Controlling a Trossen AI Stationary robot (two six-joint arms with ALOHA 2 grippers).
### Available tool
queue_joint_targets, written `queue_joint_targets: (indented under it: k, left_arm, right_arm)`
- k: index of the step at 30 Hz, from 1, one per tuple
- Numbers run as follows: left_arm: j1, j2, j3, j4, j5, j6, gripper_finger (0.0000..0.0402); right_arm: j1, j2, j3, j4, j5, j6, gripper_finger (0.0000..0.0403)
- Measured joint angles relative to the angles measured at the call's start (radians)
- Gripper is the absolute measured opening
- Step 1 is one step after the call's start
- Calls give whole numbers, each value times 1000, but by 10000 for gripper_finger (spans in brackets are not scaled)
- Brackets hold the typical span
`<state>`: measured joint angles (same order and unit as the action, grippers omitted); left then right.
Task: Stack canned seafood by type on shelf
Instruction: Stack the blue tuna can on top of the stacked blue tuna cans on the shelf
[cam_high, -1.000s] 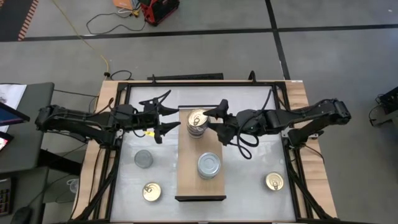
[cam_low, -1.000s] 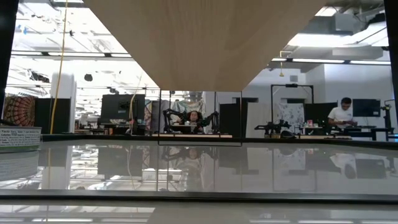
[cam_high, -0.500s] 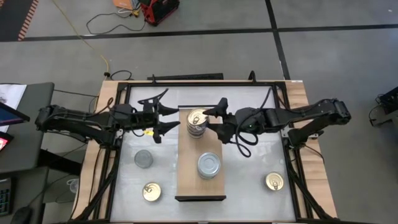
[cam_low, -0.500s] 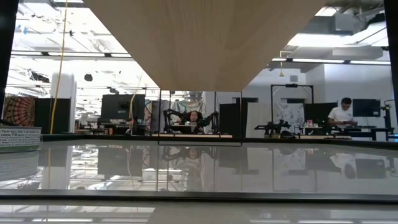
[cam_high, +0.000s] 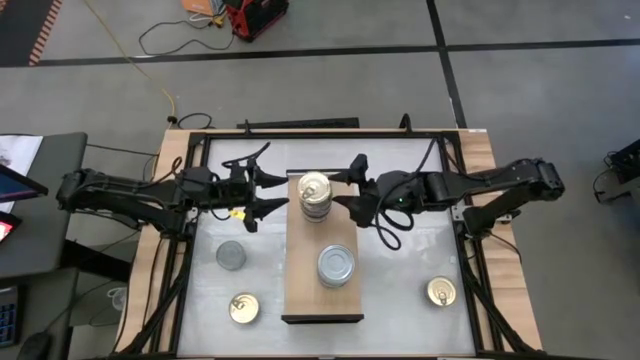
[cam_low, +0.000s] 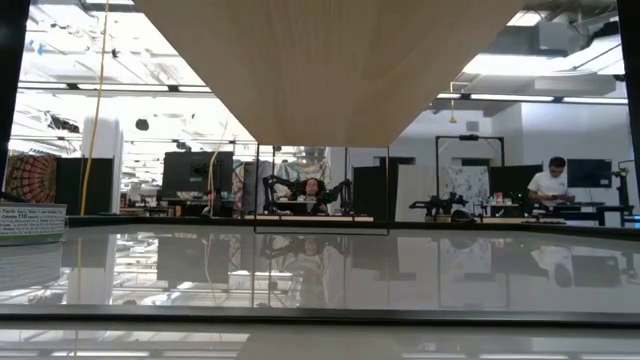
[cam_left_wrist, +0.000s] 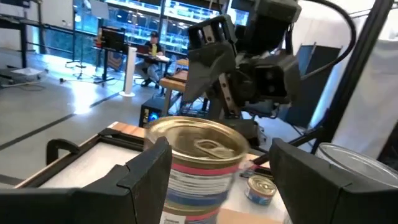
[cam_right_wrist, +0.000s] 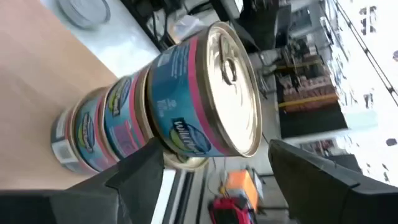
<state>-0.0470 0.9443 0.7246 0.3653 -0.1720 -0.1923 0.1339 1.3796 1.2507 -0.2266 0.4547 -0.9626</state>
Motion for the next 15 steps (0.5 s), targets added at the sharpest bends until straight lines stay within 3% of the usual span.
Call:
queue_joint_targets:
  k: [9,12,15]
  left_arm:
    - [-5,-92,0,-70,2,102,257]
    - [-45,-128,0,-182,26,147,257]
    - [-130,-166,0,-358,-6,198,252]
  right_arm:
    - [30,-35,0,-26,78,42,315]
    - [71,-64,-1,-63,160,93,315]
    - [108,-117,0,-156,167,247,315]
